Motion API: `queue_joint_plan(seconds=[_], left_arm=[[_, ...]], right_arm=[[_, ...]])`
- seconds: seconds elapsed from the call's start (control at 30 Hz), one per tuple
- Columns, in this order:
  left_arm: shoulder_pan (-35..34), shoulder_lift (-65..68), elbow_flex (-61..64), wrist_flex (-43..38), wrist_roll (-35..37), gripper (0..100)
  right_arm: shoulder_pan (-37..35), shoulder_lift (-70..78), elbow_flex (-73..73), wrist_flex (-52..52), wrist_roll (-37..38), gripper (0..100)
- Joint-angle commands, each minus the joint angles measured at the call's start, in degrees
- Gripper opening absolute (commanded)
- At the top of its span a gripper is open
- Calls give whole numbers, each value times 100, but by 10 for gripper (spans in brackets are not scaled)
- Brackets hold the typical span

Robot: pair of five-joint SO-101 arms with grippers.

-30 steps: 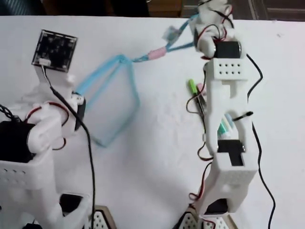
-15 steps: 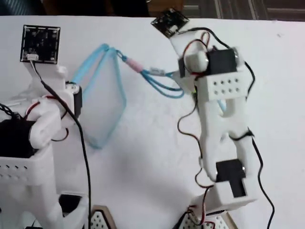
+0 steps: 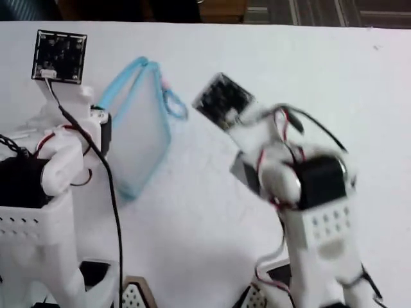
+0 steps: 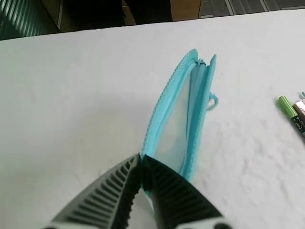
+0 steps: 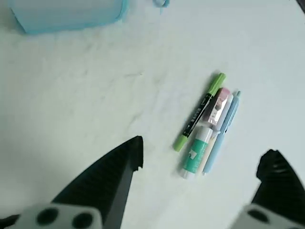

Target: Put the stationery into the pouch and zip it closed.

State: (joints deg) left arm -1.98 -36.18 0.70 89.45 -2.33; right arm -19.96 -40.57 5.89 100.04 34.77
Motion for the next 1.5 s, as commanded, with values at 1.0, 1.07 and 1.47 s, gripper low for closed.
queue_joint_plan(seconds=[1.0, 1.07, 1.47], left_arm=[[57, 1288, -809, 1284, -615, 24], [48, 1288, -809, 1284, -624, 24], [31, 1288, -316, 1187, -633, 24]], right_arm=[[1420, 5798, -1855, -1516, -914, 77], [1437, 6369, -2374, -1481, -923, 144], [1402, 9086, -4088, -1138, -914, 91]])
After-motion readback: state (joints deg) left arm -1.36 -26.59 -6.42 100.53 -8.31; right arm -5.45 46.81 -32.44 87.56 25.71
